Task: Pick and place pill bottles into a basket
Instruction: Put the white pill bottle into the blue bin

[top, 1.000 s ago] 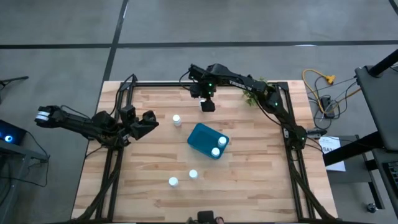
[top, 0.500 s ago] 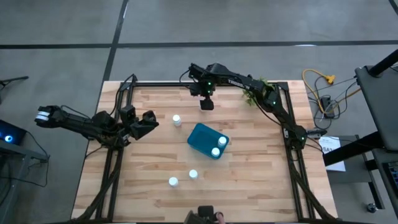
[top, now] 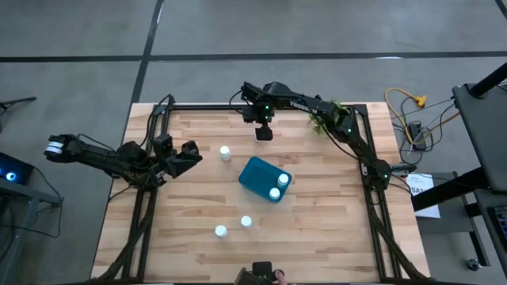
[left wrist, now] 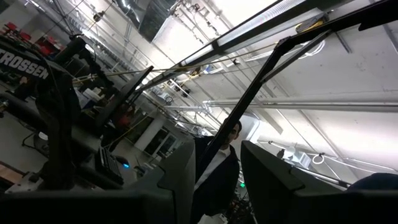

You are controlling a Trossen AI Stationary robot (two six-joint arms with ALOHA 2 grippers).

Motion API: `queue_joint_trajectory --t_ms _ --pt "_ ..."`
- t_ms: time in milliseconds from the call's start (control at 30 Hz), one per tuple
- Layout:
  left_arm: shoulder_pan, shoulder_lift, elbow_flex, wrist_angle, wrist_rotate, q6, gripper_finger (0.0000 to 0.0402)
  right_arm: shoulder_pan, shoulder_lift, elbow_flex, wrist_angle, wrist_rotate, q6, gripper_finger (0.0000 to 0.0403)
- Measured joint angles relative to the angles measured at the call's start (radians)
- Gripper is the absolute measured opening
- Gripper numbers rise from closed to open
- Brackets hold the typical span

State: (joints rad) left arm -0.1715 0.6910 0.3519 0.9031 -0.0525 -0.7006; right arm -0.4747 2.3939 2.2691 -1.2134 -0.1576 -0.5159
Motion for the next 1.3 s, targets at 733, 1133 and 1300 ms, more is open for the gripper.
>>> queue_joint_trajectory --t_ms 733,1133,1300 --pt "0.0 0.0 0.0 -0.001 0.0 -0.001 0.0112 0.001 -0.001 -0.061 0.061 -0.008 0.012 0.0248" --pt "0.0 0.0 0.0 0.0 0.0 -0.001 0.0112 0.001 -0.001 -0.065 0.051 -0.009 0.008 0.0189" --pt "0.0 0.0 0.0 0.0 0.0 -0.001 0.0112 0.001 -0.001 -0.065 0.04 -0.031 0.016 0.0146"
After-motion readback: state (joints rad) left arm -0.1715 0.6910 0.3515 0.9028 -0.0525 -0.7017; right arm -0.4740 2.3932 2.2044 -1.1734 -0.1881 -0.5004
